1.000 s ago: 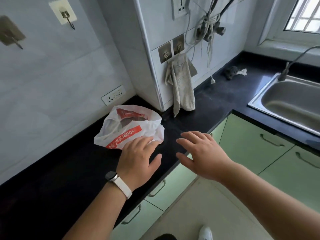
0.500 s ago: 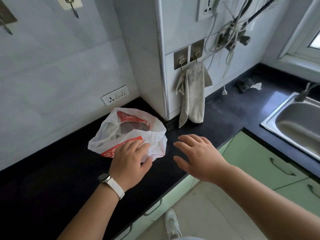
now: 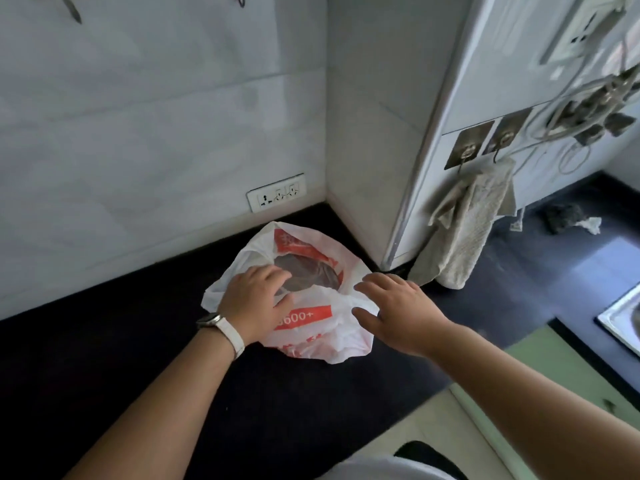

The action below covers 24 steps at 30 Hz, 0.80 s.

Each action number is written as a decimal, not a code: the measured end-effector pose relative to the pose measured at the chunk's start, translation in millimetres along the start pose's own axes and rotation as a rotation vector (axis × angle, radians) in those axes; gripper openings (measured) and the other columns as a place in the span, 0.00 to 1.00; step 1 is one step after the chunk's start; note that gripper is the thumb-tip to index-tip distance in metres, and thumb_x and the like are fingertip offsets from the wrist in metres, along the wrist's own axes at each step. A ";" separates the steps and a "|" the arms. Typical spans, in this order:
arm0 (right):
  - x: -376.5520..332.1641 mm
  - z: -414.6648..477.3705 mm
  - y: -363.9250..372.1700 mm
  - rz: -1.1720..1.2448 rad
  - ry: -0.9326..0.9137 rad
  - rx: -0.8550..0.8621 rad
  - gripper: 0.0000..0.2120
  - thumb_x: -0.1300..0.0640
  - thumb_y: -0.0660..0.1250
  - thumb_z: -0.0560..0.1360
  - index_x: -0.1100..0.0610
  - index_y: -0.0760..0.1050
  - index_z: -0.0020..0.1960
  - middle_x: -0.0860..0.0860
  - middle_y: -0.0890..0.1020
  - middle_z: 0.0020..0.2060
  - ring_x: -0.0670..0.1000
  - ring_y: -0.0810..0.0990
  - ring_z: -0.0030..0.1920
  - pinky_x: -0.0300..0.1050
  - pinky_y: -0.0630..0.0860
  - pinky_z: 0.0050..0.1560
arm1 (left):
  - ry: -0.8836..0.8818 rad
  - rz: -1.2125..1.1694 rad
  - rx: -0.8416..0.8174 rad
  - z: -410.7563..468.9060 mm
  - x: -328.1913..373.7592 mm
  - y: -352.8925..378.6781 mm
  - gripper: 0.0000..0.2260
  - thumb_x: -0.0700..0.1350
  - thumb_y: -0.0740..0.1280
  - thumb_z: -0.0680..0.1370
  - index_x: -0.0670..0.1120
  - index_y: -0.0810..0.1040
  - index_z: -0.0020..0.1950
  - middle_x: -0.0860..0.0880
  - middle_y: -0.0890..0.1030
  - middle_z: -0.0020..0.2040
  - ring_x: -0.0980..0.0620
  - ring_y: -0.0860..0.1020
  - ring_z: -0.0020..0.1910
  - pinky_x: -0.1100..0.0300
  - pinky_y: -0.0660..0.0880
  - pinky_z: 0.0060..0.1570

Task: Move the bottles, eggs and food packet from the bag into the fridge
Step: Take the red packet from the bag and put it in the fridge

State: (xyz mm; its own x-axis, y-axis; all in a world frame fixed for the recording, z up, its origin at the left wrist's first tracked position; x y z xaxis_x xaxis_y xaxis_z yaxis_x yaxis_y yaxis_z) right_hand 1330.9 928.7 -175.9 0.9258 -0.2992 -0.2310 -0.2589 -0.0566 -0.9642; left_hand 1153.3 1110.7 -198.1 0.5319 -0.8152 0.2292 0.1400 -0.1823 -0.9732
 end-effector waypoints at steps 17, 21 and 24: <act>4.5 87.9 80.8 0.113 -0.052 -0.330 0.27 0.40 0.61 0.78 0.45 0.63 0.74 0.47 0.69 0.72 0.53 0.70 0.69 0.50 0.66 0.69 | -0.099 -0.410 -0.402 0.9 -19.7 77.3 0.27 0.71 0.63 0.74 0.57 0.73 0.67 0.60 0.78 0.52 0.60 0.77 0.50 0.60 0.74 0.52; 9.4 77.8 93.9 0.161 -0.055 -0.399 0.20 0.51 0.58 0.79 0.46 0.70 0.71 0.48 0.76 0.64 0.52 0.74 0.64 0.46 0.69 0.64 | -0.134 -0.514 -0.436 -7.8 -12.8 91.6 0.19 0.66 0.61 0.78 0.56 0.77 0.60 0.58 0.80 0.48 0.62 0.77 0.47 0.62 0.75 0.49; 12.4 69.9 98.6 0.174 -0.055 -0.415 0.15 0.53 0.57 0.81 0.50 0.75 0.66 0.50 0.79 0.59 0.53 0.77 0.59 0.46 0.72 0.58 | -0.208 -0.593 -0.418 -8.0 -14.3 100.6 0.20 0.66 0.58 0.79 0.54 0.79 0.59 0.58 0.80 0.45 0.62 0.78 0.45 0.58 0.77 0.50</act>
State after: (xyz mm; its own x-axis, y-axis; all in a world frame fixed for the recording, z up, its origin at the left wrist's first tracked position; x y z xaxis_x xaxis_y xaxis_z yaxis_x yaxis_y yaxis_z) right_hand 1336.1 986.0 -282.8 0.8689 -0.2881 -0.4025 -0.4904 -0.3907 -0.7790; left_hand 1153.1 1099.7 -299.4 0.6189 -0.4021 0.6748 0.1452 -0.7857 -0.6014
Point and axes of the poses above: each hand's wrist, its own z-axis towards the middle knuckle, its own y-axis out of the palm, x = y × z, the point moved 3 cm from there along z, towards the middle knuckle
